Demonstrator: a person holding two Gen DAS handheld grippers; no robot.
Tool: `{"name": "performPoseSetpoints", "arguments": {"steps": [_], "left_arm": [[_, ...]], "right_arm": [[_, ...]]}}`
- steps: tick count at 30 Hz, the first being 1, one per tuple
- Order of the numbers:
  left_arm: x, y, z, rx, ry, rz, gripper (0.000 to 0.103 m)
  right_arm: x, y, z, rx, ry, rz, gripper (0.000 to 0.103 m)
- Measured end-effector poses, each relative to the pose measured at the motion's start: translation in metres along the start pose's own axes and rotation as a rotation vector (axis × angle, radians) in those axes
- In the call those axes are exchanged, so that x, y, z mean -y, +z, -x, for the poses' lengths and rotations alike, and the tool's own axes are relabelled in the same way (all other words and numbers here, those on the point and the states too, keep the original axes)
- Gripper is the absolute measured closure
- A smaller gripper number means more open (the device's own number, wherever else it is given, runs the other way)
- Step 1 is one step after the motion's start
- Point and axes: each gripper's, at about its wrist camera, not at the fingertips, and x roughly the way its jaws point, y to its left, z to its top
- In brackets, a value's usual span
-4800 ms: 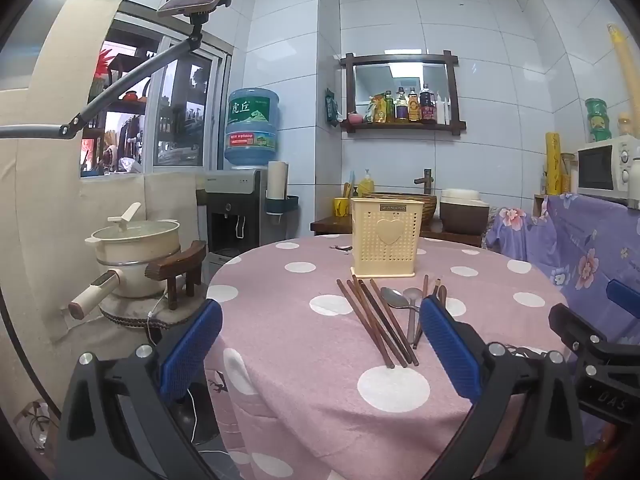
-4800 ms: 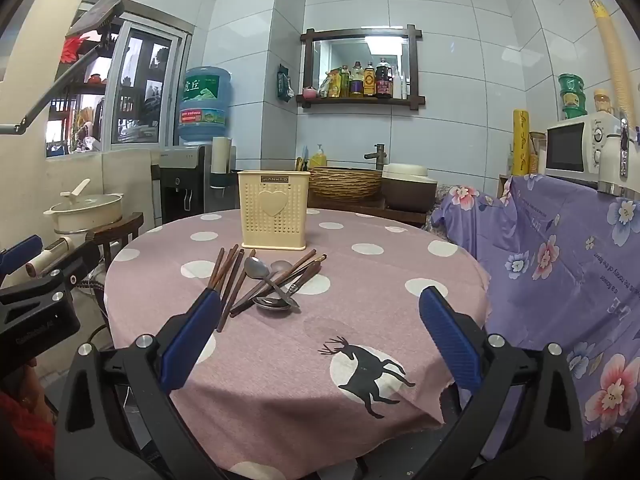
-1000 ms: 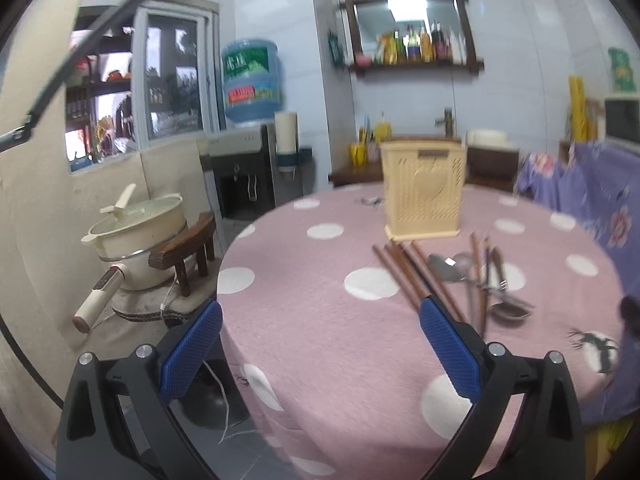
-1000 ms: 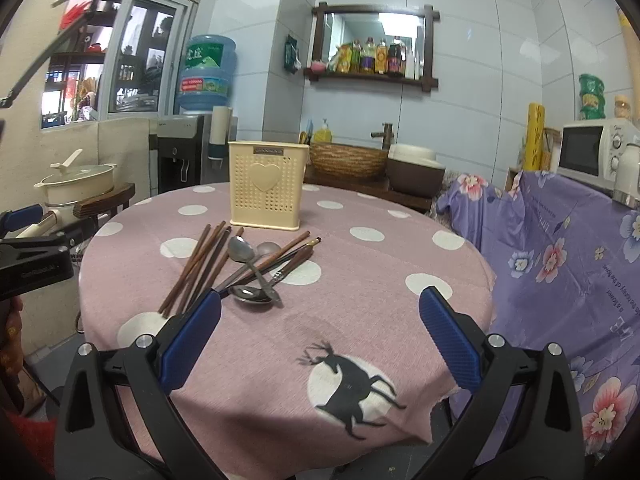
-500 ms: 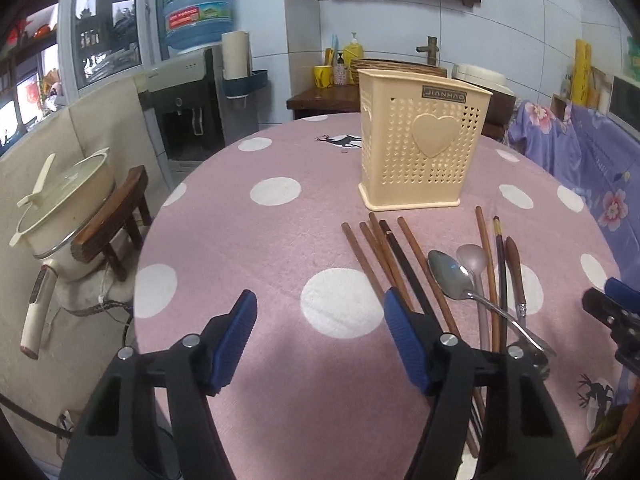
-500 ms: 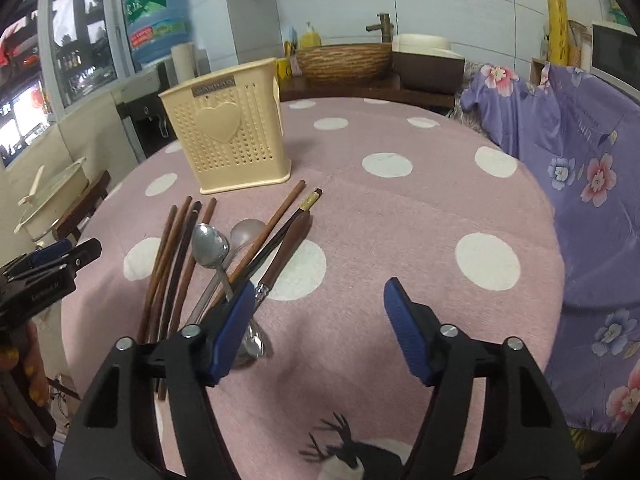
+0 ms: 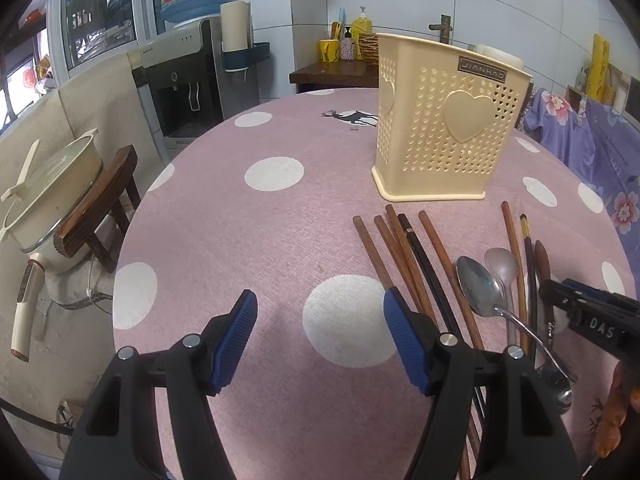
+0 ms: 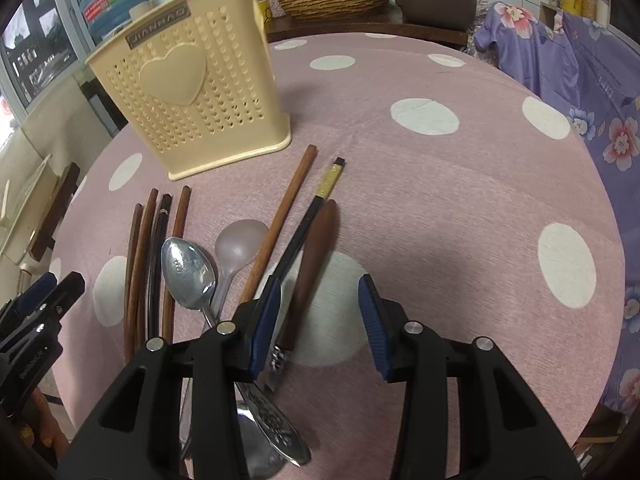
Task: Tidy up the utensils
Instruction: 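Grasp the brown-handled spoon with the right tool while the left tool approaches the chopsticks, then grasp one wooden chopstick with the left tool while the right tool lifts the spoon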
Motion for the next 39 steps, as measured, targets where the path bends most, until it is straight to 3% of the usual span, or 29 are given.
{"name": "performPoseSetpoints", "arguments": {"steps": [6,8,13,18,22,27,31,39], "left_arm": [[-0.002,0.004,-0.009,-0.015,-0.003,0.002,0.038],[-0.002,0.005,-0.013,-0.028,-0.010,0.008,0.037],[-0.002,0.007,-0.017,-0.034,-0.008,0.010,0.037],[0.000,0.012,-0.023,-0.057,-0.029,0.014,0.038],[0.008,0.019,-0.030,-0.069,-0.048,0.010,0.046],[0.012,0.026,-0.045,-0.121,-0.108,0.077,0.055],[0.017,0.025,-0.059,-0.156,-0.101,0.114,0.068],[0.033,0.028,-0.066,-0.130,0.006,0.059,0.070]], "right_arm": [[0.001,0.005,-0.006,0.012,-0.042,0.007,0.074],[0.001,0.007,-0.007,0.014,-0.059,0.024,0.081],[0.008,0.011,-0.008,0.008,-0.037,0.058,0.087],[0.019,0.013,-0.009,0.022,-0.106,0.127,0.089],[0.033,0.014,-0.008,0.026,-0.103,0.110,0.089],[0.036,0.015,-0.009,0.030,-0.095,0.102,0.089],[0.036,0.014,-0.009,0.031,-0.094,0.100,0.089],[0.034,0.018,-0.013,0.030,-0.095,0.098,0.089]]}}
